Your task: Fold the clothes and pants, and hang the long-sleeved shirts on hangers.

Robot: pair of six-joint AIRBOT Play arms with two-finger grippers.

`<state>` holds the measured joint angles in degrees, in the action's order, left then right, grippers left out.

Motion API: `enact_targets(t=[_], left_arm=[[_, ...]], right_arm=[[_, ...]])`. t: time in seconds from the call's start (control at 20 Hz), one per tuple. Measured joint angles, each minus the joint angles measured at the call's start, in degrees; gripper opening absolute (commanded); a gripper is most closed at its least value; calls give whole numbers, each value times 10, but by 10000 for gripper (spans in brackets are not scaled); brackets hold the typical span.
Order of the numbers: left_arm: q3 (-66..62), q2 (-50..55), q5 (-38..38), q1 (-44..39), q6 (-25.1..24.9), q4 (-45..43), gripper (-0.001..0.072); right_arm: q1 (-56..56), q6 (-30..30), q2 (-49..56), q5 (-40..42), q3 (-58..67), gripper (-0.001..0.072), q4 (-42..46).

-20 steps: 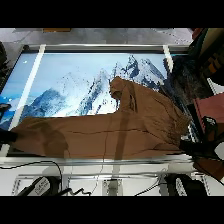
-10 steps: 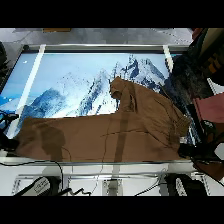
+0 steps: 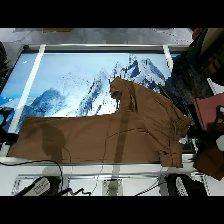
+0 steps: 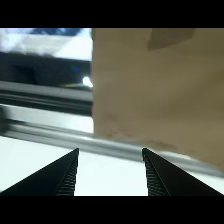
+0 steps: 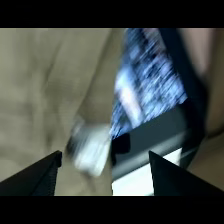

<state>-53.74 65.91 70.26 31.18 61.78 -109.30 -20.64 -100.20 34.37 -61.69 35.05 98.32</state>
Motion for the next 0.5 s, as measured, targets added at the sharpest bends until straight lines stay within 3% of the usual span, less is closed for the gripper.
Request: enact_targets(t=[0.1,0.15,0.35,0.5], left_arm=[[-23,-9,-8,-25,40,1,465],[-32,-12,-10,-40,55,3,465],[-50,-17,-17,-108,87,11,465],[-55,-19,-18,-160,99,35,467]], right_arm=[[-66,17,69,28,24,478,-26],[-101,43,104,34,38,457,-57],[-230,222,248,-12,97,458,-279],[-278,289,314,-7,120,466,-370]])
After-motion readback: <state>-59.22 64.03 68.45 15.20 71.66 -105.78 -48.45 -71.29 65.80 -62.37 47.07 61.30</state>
